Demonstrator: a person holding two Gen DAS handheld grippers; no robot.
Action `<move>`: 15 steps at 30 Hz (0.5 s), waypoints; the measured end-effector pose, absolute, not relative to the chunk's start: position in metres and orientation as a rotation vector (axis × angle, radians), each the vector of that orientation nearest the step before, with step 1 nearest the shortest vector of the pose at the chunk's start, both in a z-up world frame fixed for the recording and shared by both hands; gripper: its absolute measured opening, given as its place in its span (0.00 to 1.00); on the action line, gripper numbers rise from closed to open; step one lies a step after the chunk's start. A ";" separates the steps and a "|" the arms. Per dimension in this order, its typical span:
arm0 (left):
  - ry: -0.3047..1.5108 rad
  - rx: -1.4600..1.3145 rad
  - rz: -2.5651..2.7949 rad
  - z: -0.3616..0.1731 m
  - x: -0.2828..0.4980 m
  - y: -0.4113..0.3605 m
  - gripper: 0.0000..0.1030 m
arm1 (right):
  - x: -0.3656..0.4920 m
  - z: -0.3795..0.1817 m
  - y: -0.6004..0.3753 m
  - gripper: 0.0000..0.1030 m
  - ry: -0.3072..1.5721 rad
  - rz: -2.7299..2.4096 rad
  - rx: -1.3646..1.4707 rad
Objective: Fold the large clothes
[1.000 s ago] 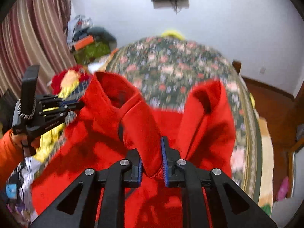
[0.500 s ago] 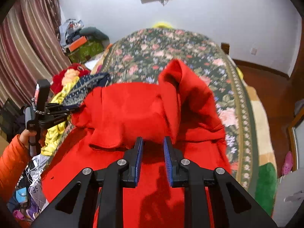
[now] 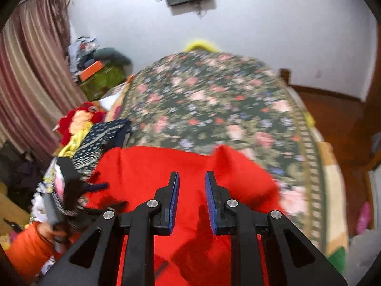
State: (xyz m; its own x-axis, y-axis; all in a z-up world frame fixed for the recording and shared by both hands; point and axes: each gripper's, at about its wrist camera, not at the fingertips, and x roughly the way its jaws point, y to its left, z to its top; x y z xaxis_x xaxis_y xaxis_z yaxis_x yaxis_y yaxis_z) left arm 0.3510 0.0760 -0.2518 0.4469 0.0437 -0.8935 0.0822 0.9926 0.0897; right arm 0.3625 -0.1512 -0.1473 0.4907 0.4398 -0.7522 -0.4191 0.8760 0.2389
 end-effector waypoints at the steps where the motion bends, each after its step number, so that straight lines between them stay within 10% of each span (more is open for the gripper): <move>1: 1.101 0.150 -0.013 -0.258 0.349 0.076 0.74 | 0.365 -0.155 -0.141 0.17 0.936 0.527 -0.006; 8: 1.080 0.150 0.026 -0.262 0.339 0.093 0.84 | 0.387 -0.227 -0.122 0.17 0.982 0.197 -0.420; 15: 1.089 0.051 0.058 -0.269 0.327 0.120 0.86 | 0.395 -0.257 -0.218 0.17 1.114 0.249 -0.168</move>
State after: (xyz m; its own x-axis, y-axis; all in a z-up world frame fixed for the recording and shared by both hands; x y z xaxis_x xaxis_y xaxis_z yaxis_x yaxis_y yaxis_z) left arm 0.3268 0.1202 -0.2694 0.4620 0.0721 -0.8840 -0.0220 0.9973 0.0698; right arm 0.3949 -0.2183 -0.2574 0.4172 0.1142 -0.9016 -0.2811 0.9596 -0.0085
